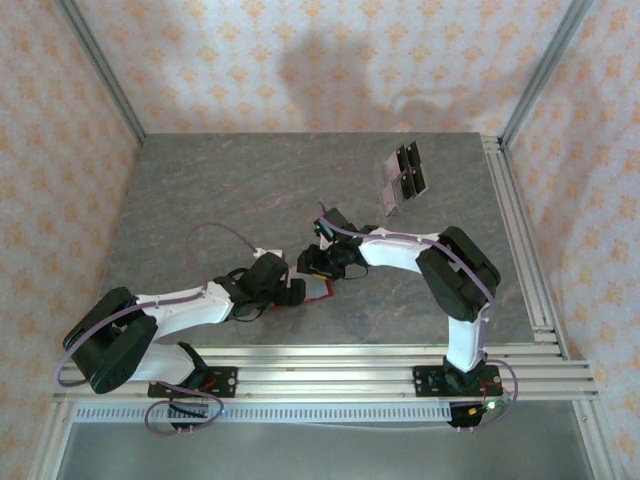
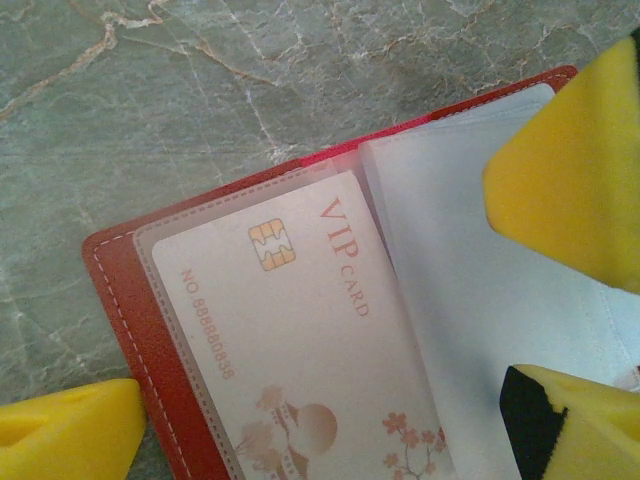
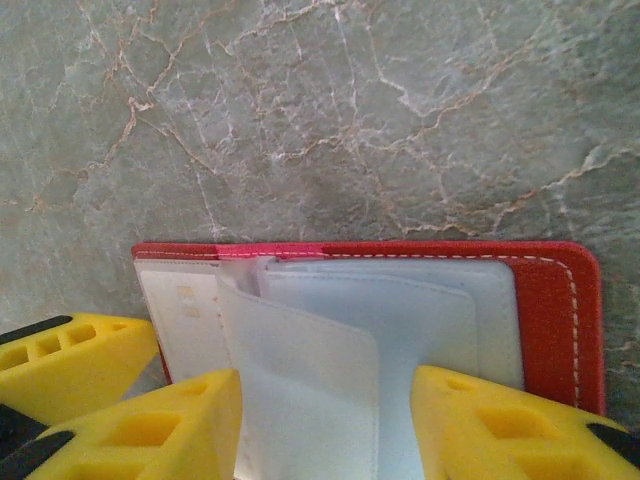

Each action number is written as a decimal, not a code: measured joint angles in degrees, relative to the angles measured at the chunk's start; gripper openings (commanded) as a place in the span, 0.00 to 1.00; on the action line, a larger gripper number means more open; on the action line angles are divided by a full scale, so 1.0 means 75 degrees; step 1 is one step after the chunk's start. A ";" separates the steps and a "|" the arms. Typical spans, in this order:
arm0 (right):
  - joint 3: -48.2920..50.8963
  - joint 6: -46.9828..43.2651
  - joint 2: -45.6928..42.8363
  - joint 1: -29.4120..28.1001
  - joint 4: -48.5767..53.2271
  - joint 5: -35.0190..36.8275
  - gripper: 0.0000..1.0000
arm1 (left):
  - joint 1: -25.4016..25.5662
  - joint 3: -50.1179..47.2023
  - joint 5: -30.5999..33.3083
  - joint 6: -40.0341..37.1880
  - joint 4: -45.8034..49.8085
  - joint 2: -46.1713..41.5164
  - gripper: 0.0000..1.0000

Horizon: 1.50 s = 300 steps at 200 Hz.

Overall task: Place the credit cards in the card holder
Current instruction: Flip over the card slot in the card holder.

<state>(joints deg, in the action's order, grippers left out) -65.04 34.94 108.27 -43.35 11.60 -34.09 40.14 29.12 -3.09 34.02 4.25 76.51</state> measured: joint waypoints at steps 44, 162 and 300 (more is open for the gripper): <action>0.0003 -0.0006 0.0000 0.0000 -0.0079 -0.0213 0.48 | 0.0000 0.0000 -0.0006 0.0000 0.0003 -0.0035 0.96; -0.0799 0.0000 0.0166 -0.0618 0.0000 -0.0495 0.48 | 0.0044 -0.0283 0.1428 0.0758 0.2081 -0.3701 1.00; -0.1148 0.0149 0.0935 -0.0833 0.0061 -0.0230 0.48 | -0.0274 -0.0289 0.2218 0.1603 0.3273 -0.2766 1.00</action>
<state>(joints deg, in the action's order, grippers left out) -73.65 36.05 115.28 -49.60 12.05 -35.81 38.09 26.96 13.54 46.04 28.80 55.77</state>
